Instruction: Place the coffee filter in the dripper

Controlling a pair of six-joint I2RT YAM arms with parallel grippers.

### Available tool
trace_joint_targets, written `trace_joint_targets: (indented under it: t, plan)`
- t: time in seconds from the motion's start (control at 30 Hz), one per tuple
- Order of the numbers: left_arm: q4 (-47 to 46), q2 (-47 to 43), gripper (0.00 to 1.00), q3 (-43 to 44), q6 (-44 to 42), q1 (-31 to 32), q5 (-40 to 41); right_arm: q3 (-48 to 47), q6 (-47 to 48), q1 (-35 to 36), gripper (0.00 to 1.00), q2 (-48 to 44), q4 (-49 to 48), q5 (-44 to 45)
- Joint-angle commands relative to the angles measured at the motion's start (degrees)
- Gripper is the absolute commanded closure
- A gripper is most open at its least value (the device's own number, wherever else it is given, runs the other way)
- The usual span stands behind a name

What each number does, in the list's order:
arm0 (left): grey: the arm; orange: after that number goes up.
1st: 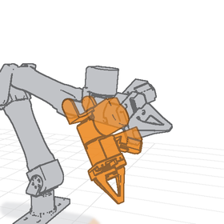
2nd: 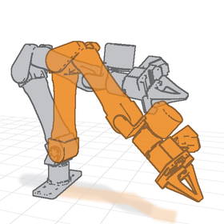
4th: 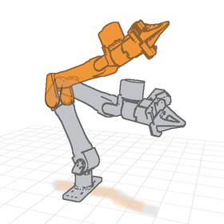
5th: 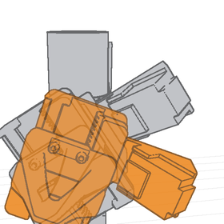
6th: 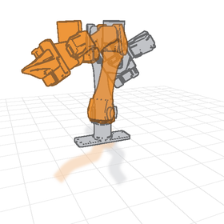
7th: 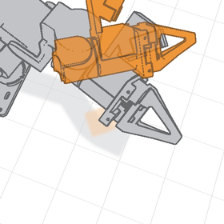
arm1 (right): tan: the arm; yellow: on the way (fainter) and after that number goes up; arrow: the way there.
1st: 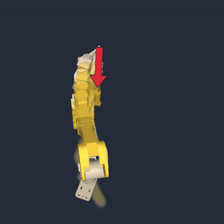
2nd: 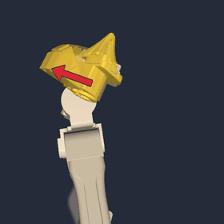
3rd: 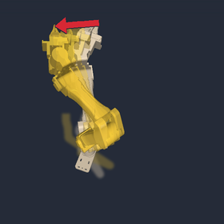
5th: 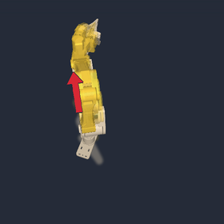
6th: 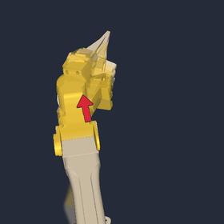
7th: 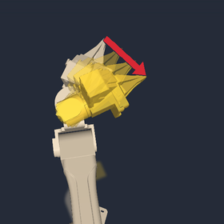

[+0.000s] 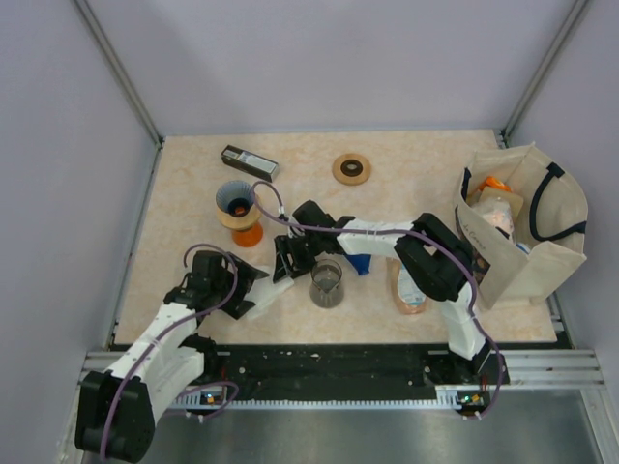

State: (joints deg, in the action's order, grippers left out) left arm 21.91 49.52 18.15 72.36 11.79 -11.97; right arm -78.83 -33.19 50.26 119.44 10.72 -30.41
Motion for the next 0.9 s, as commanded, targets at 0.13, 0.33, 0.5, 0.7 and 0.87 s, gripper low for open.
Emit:
trace_joint_targets:
  t: [0.13,0.33,0.5,0.7,0.87]
  plan:
    - [2.9,2.3,0.01,-1.3,-0.8,0.6,3.5,-2.3,-1.7,1.9,0.50,-0.3,-3.2,-1.8]
    - [3.1,2.2,0.01,-1.2,-1.0,0.7,3.6,-2.6,-1.6,2.0,0.70,-0.3,-2.9,-0.5]
    - [4.1,1.7,0.01,-0.8,-1.3,0.8,4.3,-3.1,0.8,2.0,0.82,-2.1,-0.3,2.3]
    - [6.6,-0.1,0.01,0.7,-2.2,0.8,5.8,-3.7,5.2,1.9,0.92,-7.0,2.6,9.7]
    - [8.9,-2.7,0.01,2.9,-3.7,0.8,7.1,-3.4,9.0,1.9,0.98,-11.8,3.5,14.7]
